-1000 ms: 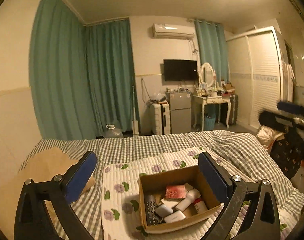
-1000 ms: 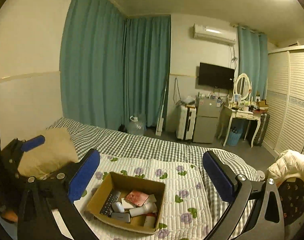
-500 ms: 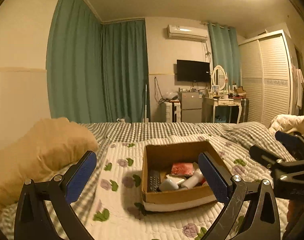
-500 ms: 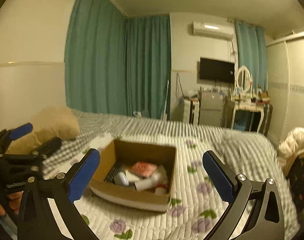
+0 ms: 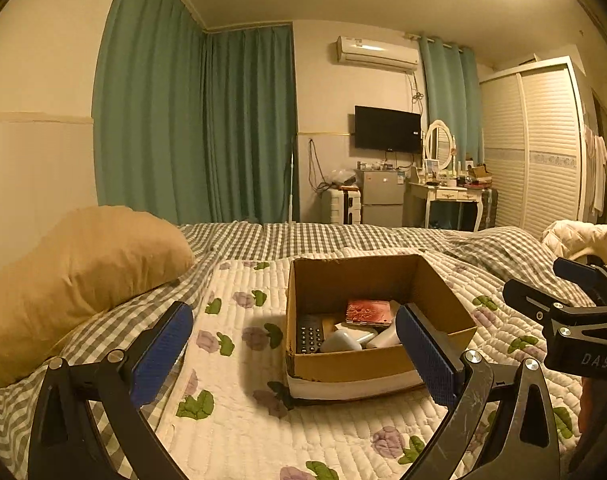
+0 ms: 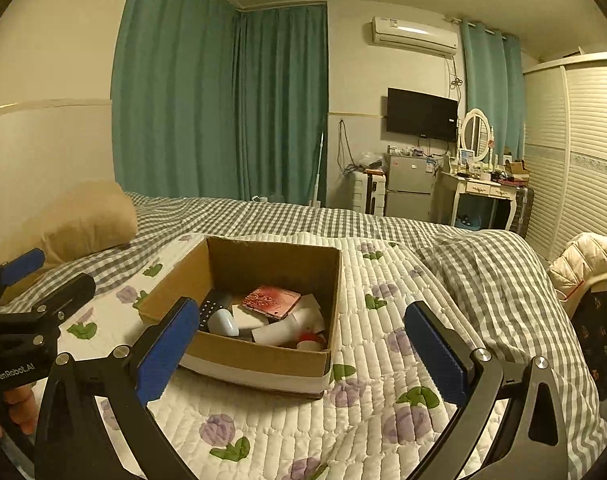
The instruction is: Organize rigid objects
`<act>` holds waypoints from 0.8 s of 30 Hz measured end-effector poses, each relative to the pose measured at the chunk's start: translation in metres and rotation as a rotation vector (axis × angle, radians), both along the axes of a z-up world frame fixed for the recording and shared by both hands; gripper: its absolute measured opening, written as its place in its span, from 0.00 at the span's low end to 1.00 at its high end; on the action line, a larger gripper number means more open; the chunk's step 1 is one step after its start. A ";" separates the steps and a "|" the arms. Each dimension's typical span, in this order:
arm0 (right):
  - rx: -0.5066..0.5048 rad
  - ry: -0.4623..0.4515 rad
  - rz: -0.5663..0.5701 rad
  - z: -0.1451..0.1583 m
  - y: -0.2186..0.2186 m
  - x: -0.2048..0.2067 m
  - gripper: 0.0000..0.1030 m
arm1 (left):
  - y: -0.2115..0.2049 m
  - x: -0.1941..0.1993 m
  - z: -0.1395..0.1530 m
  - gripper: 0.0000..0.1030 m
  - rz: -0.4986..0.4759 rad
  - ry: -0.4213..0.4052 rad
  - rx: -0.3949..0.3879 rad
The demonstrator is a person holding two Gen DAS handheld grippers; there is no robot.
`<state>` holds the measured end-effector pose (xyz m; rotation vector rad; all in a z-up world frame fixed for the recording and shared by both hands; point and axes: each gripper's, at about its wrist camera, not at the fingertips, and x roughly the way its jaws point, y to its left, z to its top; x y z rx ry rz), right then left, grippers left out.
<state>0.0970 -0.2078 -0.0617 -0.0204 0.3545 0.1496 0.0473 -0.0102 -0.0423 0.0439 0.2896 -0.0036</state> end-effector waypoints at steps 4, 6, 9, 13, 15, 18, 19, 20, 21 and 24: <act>0.002 -0.003 -0.003 0.001 0.000 -0.002 1.00 | -0.002 0.000 -0.001 1.00 -0.001 0.004 0.013; 0.003 -0.007 0.000 0.001 0.000 -0.003 1.00 | -0.002 0.000 -0.001 1.00 -0.003 0.009 0.010; -0.004 -0.009 0.002 0.001 0.001 -0.003 1.00 | -0.003 -0.001 -0.001 1.00 -0.008 0.013 0.007; -0.005 -0.009 0.000 0.001 0.001 -0.003 1.00 | -0.004 0.000 -0.001 1.00 -0.015 0.023 0.005; -0.004 -0.006 0.001 0.001 0.001 -0.003 1.00 | -0.003 0.001 -0.001 1.00 -0.015 0.027 -0.002; -0.005 -0.003 0.001 -0.001 0.001 -0.003 1.00 | -0.003 0.002 -0.001 1.00 -0.015 0.029 -0.004; -0.005 -0.004 0.000 -0.001 0.001 -0.003 1.00 | -0.003 0.002 -0.001 1.00 -0.016 0.029 -0.003; -0.007 -0.004 -0.001 -0.001 0.001 -0.003 1.00 | -0.003 0.002 -0.001 1.00 -0.015 0.030 -0.001; -0.008 -0.003 0.000 -0.002 0.001 -0.003 1.00 | -0.003 0.002 -0.001 1.00 -0.013 0.031 0.001; -0.010 -0.003 0.000 -0.002 0.001 -0.003 1.00 | -0.003 0.003 -0.001 1.00 -0.010 0.038 0.004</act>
